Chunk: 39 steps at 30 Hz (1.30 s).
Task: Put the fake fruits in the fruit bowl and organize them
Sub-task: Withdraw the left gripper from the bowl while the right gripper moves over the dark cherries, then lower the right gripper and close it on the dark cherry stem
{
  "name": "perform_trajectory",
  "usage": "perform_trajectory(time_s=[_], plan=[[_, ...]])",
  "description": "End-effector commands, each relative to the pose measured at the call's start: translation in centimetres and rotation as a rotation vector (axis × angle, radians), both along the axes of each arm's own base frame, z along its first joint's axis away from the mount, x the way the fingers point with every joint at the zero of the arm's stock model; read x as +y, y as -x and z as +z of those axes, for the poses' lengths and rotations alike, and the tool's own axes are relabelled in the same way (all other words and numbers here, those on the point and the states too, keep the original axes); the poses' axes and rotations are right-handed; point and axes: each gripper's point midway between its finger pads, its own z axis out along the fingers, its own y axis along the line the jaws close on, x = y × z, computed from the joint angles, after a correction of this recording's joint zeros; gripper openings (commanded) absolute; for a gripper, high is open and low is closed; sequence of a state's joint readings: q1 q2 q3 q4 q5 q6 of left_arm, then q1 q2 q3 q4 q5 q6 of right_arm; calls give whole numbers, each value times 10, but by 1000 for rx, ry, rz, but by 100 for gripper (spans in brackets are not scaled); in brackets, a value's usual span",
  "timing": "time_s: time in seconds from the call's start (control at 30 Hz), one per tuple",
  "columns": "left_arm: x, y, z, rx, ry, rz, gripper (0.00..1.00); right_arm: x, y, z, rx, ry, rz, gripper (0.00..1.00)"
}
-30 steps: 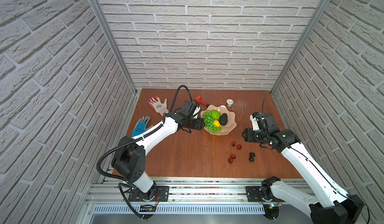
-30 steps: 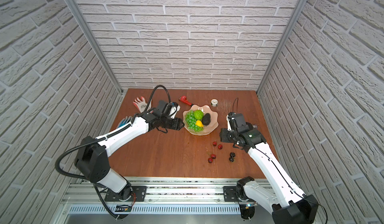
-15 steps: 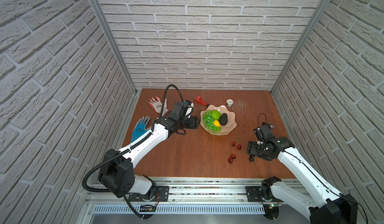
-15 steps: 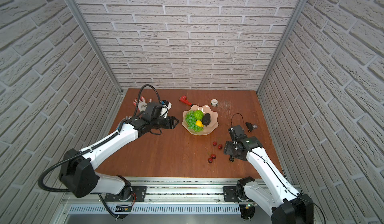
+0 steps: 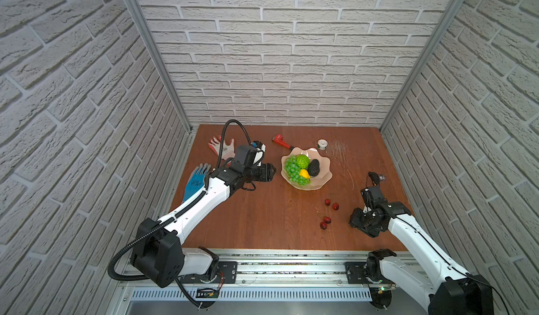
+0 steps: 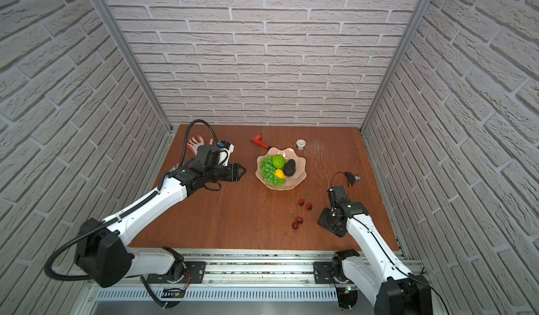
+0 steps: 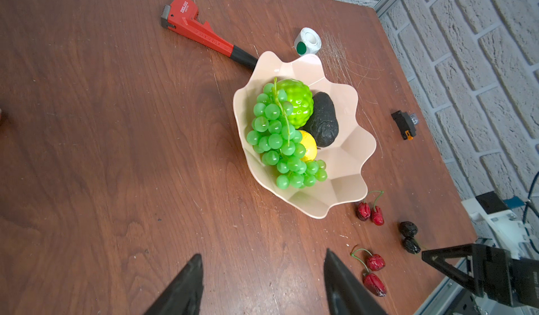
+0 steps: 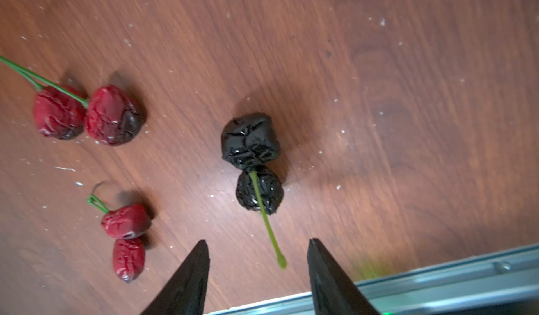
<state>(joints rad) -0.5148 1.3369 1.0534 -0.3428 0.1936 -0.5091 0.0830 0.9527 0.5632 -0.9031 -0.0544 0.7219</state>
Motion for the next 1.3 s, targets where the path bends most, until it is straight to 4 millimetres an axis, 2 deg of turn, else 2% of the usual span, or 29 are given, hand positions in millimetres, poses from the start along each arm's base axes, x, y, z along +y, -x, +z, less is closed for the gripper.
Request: perform_trajectory(time_s=[0.0, 0.07, 0.23, 0.5, 0.83, 1.07, 1.27], plan=[[1, -3, 6, -29, 19, 0, 66, 4, -6, 1, -25, -23, 8, 49], [1, -5, 5, -26, 21, 4, 66, 4, -4, 1, -21, -26, 11, 40], [1, -5, 5, -21, 24, 1, 66, 4, -1, -3, -11, -23, 15, 37], [1, -6, 4, -12, 26, 6, 66, 2, -2, -7, -8, -9, 18, 21], [1, -7, 5, -5, 31, 13, 66, 3, -2, -6, 5, -11, 39, 8], [1, -8, 8, -1, 40, 18, 66, 8, -15, 17, -55, -32, 57, 5], [2, -8, 9, 8, 46, 31, 66, 17, -41, 60, -151, -68, 105, 6]])
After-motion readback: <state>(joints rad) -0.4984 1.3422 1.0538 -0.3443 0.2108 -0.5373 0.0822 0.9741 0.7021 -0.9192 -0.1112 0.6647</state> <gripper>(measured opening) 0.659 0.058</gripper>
